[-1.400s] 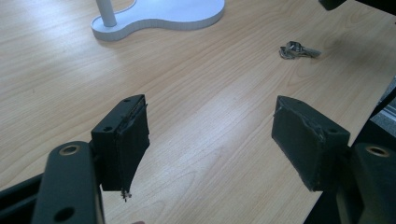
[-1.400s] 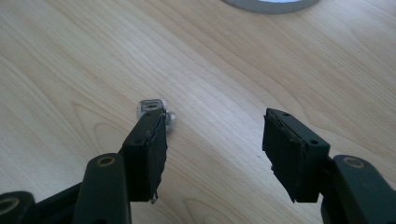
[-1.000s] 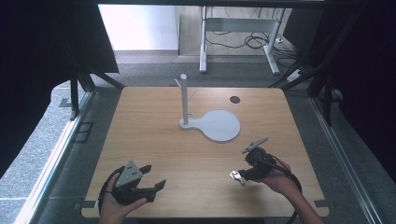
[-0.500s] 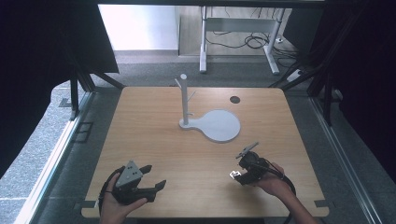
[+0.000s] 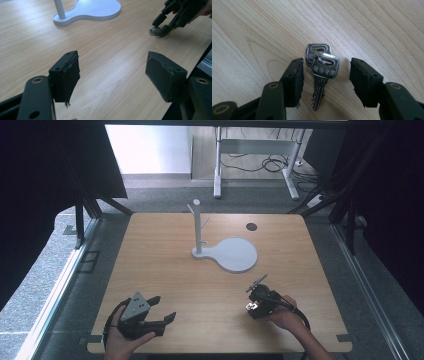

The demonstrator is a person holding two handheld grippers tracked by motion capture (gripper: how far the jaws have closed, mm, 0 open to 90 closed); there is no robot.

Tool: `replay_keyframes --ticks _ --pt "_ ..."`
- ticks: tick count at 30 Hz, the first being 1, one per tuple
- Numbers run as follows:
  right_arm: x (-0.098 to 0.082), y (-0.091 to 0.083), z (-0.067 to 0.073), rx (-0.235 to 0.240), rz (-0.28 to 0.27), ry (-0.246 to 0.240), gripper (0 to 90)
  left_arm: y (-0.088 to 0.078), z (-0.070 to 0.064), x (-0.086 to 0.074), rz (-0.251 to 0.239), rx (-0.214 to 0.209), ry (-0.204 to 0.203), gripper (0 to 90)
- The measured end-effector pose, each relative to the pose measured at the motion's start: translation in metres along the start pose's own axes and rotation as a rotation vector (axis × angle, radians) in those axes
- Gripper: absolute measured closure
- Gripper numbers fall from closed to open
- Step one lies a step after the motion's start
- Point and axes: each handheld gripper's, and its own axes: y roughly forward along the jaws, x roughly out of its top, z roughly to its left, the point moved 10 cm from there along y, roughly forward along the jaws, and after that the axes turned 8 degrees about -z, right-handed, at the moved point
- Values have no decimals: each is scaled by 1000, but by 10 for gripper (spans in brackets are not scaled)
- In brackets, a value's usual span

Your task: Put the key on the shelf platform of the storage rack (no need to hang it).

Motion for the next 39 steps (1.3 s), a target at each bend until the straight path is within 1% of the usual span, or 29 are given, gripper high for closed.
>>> replay_keyframes --ticks 1,2,4,6,8,13,16,21,26,29,30,34,35,36,39 --pt "0 0 0 9 5 7 526 0 1 0 -1 0 -2 276" --pt "0 0 2 23 10 17 549 0 1 0 -1 0 -3 276" --pt "0 0 2 41 12 19 595 0 1 0 0 1 -3 277" --pt "1 0 1 45 10 24 646 0 1 0 -1 1 -1 276" --pt "1 0 0 49 11 29 659 0 -1 0 -1 -1 0 276" --pt "1 -1 -1 51 12 33 672 2 -2 -1 5 -3 3 276" --pt "-1 -2 -1 54 25 20 674 3 -3 -1 7 -6 4 276" --pt "-1 -6 -4 54 25 23 678 3 -1 -2 6 -2 -1 276" --pt "2 -18 -6 53 8 24 678 3 -2 -1 4 -4 2 277" --pt "6 -27 -6 46 -4 6 679 4 -2 -1 6 -6 3 276" --pt "7 -29 -6 44 -7 10 679 4 -2 -2 7 -6 2 276" --pt "12 -40 -9 35 -28 -2 679 3 -2 -1 6 -6 6 277" --pt "13 -42 -9 36 -29 4 679 3 -2 -1 5 -6 5 277" --pt "14 -44 -10 33 -35 -3 679 3 -2 -1 5 -6 5 276" --pt "17 -50 -10 27 -40 0 679 3 -1 -1 4 -5 5 276"
